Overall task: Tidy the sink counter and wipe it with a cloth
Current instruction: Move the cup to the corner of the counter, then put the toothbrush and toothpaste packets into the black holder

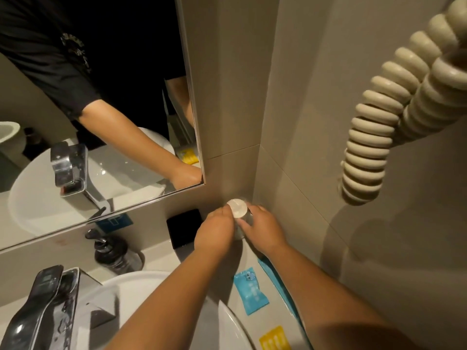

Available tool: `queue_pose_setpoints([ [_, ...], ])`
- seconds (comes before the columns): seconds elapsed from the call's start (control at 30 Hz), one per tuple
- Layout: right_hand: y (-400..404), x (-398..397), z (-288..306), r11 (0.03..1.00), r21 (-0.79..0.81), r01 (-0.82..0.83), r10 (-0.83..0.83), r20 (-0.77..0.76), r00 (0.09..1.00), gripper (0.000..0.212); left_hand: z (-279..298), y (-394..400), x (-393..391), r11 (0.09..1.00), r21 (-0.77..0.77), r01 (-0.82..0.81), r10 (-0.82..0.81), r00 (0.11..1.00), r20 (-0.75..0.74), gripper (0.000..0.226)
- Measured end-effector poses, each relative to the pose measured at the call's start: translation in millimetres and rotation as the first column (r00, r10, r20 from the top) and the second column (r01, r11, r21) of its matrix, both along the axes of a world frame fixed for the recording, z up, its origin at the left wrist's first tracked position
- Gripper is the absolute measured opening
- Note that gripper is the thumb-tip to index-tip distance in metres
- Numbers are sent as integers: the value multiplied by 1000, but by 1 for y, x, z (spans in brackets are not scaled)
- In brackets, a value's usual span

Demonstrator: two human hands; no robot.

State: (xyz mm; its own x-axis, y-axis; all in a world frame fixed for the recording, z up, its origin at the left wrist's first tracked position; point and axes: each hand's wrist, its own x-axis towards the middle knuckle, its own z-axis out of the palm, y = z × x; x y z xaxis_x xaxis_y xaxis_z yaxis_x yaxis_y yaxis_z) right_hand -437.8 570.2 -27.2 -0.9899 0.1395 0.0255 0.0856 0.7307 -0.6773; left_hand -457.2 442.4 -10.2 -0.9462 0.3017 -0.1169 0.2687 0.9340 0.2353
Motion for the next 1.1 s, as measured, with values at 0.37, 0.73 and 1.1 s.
queue_pose_setpoints([
  [0.37, 2, 64, 22, 991, 122, 57, -62, 32, 998, 39, 20, -46, 70, 982, 171, 79, -41, 976, -214, 48],
  [0.73, -39, 103, -27, 934, 358, -10, -165, 454, 876, 23, -27, -135, 124, 992, -77, -99, 90, 990, -107, 70],
  [1.1, 6, 168, 25, 969, -188, 161, -58, 462, 885, 35, -29, -157, 116, 991, -124, 44, -65, 982, -176, 62],
])
